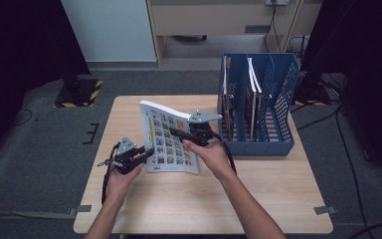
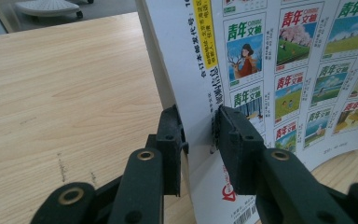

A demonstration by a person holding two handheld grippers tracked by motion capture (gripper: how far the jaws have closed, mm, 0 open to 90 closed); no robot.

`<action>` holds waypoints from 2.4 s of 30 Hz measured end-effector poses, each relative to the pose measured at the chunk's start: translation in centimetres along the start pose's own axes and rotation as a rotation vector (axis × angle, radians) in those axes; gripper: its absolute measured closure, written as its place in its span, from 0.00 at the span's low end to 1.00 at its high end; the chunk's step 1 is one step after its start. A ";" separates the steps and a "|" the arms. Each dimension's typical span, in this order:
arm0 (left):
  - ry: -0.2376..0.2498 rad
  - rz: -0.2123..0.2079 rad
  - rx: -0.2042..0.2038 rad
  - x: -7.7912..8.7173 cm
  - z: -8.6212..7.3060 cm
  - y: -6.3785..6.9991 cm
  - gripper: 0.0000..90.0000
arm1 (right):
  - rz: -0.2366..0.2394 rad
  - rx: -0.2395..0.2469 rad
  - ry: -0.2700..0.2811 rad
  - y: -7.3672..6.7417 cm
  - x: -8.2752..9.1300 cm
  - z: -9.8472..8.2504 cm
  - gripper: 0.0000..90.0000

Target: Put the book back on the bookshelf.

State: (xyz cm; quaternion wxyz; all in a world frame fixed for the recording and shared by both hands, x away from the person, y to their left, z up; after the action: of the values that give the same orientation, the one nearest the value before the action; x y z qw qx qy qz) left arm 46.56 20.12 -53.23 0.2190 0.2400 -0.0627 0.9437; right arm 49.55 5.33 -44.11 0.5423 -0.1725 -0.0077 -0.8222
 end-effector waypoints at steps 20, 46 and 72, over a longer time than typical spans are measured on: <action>0.044 0.032 -0.012 0.3 0.5 -0.9 0.78 | 0.022 0.023 0.061 -0.5 -0.3 0.9 0.79; 0.068 0.045 -0.017 0.0 0.7 -1.0 0.78 | 0.045 0.051 0.115 -1.3 0.3 2.0 0.81; -0.068 0.051 -0.016 -1.4 -1.8 -1.6 0.29 | 0.021 0.099 0.105 -1.8 0.4 2.0 0.82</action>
State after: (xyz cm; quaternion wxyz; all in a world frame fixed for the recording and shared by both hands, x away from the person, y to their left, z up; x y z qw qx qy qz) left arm 47.61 21.46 -55.45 0.1946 0.2684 -0.0836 0.9397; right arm 48.36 6.11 -41.83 0.5586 -0.1023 -0.0179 -0.8229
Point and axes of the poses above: each handheld gripper's, and its own axes: x roughly backward along the jaws, z roughly out of its top, y roughly to its right, the point moved 9 cm from there along -x, roughly forward along the jaws, and after that the axes turned 9 degrees about z, right-handed, at the moved point
